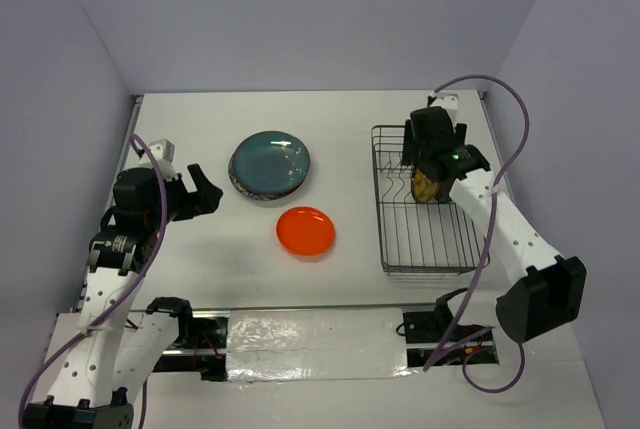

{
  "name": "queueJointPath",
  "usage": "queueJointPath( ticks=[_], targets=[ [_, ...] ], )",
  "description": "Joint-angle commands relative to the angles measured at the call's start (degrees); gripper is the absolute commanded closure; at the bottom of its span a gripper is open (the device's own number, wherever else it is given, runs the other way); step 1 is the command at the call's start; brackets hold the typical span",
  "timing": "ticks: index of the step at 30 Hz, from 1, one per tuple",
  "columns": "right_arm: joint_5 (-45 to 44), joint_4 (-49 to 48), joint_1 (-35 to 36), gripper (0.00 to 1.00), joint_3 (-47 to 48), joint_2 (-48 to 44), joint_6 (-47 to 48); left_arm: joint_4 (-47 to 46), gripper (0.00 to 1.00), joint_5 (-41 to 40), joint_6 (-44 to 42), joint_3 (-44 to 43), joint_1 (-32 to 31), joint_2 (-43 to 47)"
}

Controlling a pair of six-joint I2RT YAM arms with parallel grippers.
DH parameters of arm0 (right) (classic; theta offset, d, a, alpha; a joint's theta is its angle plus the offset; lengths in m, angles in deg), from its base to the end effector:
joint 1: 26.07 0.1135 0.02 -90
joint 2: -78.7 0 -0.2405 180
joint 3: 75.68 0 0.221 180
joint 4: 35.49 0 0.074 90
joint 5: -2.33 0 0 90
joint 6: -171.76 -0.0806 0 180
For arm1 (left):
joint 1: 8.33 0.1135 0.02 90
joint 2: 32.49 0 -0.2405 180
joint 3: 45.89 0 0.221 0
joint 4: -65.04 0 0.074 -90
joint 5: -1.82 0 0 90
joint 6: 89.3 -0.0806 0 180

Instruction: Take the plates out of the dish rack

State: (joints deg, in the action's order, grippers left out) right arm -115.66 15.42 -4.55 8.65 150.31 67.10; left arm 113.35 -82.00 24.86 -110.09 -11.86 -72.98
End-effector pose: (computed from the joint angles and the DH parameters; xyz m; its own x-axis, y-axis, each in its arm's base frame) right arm 0.2686 0.0652 0.3006 -0.5516 0.0227 -0.8338 0.1642 0.9830 -0.0818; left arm 0.1787 -0.0197 0.2944 -0.4441 -0.3803 -0.8113 -0.0251 0.9104 -0.4130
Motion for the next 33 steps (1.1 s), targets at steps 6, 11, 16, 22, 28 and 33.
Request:
queueJointPath(
  ticks=[6, 11, 16, 22, 28, 33],
  targets=[
    [-7.8, 2.9, -7.9, 0.22, -3.4, 7.6, 8.2, -2.4, 0.0, 1.8, -0.3, 0.2, -0.3, -1.0],
    [-8.6, 0.4, -10.1, 0.26, -4.1, 11.7, 9.5, -2.4, 0.0, 2.2, -0.3, 0.2, -0.4, -1.5],
    [-7.8, -1.0, -10.4, 0.61, -4.3, 12.9, 8.9, -2.5, 0.01, 2.7, -0.4, 0.2, -0.4, -1.9],
    [-8.2, -2.3, -10.3, 0.77, -4.8, 11.6, 9.6, -2.6, 0.0, 3.1, -0.5, 0.2, -0.3, -2.1],
    [-9.0, -2.1, -10.4, 0.96, -4.4, 9.8, 10.3, -2.6, 0.01, 3.0, -0.6, 0.2, -0.4, -2.3],
    [-10.5, -1.6, -9.9, 1.0, -3.2, 8.2, 10.3, -2.5, 0.0, 2.9, -0.5, 0.2, -0.4, -2.3]
  ],
)
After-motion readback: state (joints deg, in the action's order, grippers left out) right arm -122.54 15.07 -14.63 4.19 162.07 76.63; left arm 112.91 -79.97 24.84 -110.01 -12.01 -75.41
